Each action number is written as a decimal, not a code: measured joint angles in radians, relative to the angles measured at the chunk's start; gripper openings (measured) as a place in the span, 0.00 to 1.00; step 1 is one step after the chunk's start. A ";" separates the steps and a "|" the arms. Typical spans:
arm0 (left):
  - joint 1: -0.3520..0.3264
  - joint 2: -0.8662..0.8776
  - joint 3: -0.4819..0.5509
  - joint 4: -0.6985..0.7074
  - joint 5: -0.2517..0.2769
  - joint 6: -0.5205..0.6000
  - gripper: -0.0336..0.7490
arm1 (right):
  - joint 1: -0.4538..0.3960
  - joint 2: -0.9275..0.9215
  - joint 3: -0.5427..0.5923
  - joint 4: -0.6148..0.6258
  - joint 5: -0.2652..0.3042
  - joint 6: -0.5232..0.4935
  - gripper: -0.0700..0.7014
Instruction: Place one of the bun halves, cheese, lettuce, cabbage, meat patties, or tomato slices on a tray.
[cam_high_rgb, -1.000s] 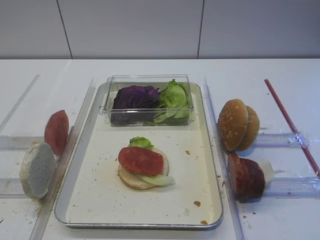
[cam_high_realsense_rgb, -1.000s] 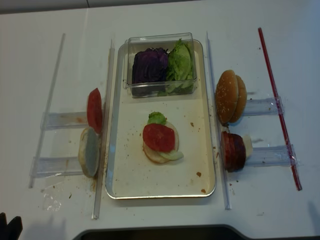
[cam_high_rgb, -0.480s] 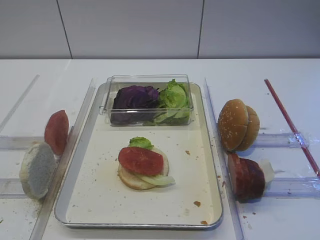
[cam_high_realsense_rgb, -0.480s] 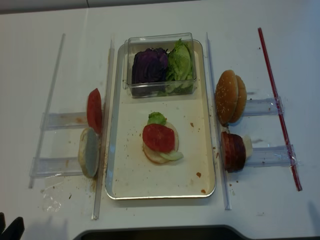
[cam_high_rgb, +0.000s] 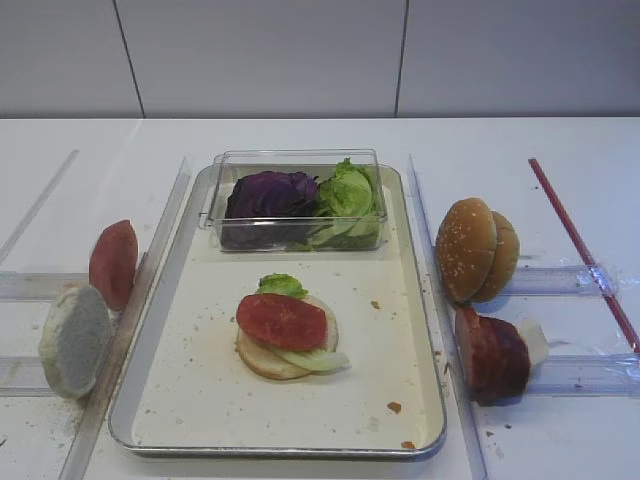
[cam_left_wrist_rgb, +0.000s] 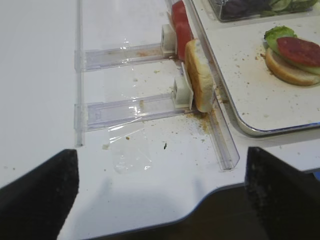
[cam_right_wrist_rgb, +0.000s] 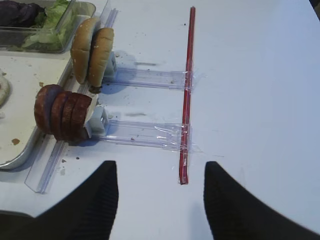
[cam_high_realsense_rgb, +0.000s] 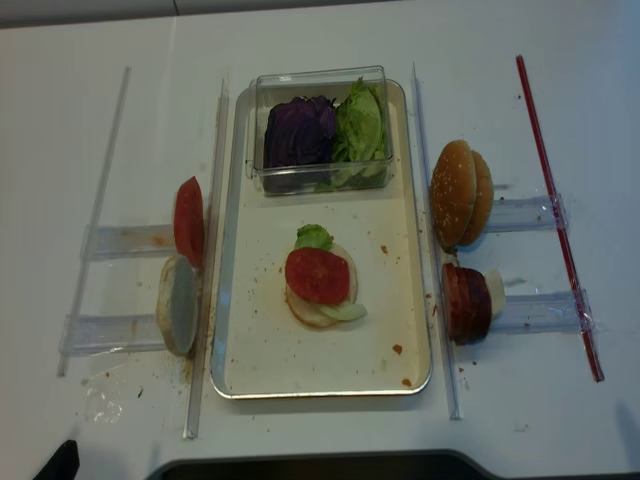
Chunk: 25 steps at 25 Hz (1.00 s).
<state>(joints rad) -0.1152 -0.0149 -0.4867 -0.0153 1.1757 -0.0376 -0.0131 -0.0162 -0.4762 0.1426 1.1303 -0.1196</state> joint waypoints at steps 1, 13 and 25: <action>0.000 0.000 0.000 0.000 0.000 0.000 0.83 | 0.000 0.000 0.000 0.000 0.000 0.000 0.61; 0.000 0.000 0.000 0.000 0.000 0.000 0.79 | 0.000 0.000 0.000 0.000 0.000 0.000 0.61; 0.000 0.000 0.000 0.000 0.000 0.000 0.79 | 0.000 0.000 0.000 0.000 0.000 0.002 0.61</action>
<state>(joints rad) -0.1152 -0.0149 -0.4867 -0.0153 1.1757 -0.0376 -0.0131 -0.0162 -0.4762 0.1426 1.1303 -0.1178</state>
